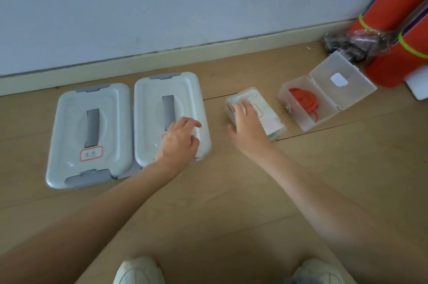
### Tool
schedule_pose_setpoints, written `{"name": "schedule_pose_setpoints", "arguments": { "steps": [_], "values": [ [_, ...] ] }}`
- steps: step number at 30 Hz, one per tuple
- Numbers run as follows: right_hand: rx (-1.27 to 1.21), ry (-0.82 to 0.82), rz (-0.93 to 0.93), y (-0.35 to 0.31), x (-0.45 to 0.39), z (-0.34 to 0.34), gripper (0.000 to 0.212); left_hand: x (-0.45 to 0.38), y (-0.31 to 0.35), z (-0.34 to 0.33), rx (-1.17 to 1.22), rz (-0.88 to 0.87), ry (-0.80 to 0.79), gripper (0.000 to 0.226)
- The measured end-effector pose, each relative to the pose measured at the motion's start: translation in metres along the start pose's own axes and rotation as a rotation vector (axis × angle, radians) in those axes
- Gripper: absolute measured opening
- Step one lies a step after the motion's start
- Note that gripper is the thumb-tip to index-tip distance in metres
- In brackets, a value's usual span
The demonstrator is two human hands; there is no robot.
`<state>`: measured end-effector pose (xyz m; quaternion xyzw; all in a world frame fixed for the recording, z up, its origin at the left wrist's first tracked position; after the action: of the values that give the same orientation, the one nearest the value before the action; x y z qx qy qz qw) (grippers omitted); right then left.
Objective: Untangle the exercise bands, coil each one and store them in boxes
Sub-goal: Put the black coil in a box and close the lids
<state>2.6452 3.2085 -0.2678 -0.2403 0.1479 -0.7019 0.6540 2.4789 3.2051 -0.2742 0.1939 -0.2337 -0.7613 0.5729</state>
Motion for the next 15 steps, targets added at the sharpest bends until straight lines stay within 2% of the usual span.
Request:
{"name": "schedule_pose_setpoints", "arguments": {
  "steps": [2,5,6,9,11,15],
  "values": [
    [-0.19,-0.002,0.077,-0.051,0.004,0.0,0.045,0.016,-0.037,0.027,-0.072,0.144,0.069,0.038],
    [-0.603,-0.322,-0.021,-0.126,0.018,-0.027,0.037,0.046,-0.098,0.068,-0.172,0.434,0.135,0.052],
    [-0.658,-0.42,-0.052,-0.146,0.023,-0.042,0.037,0.056,-0.119,0.082,-0.183,0.566,0.147,0.058],
    [-0.417,-0.572,-0.036,-0.182,0.03,-0.08,0.038,0.076,-0.167,0.109,0.009,0.893,0.116,0.075],
    [-0.296,-0.603,-0.044,-0.196,0.033,-0.094,0.04,0.083,-0.187,0.114,0.26,0.93,0.118,0.074],
    [-0.169,-0.59,-0.122,-0.212,0.032,-0.116,0.054,0.103,-0.21,0.124,0.63,1.004,0.301,0.056]
  ]
}}
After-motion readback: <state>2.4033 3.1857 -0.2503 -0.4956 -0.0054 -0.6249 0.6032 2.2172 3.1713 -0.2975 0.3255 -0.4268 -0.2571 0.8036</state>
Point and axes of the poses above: each hand's wrist, its own x-axis away from the middle knuckle, its own z-axis out of the back of the hand, y = z × x, the point moved 1 cm from there along -x, towards the middle knuckle
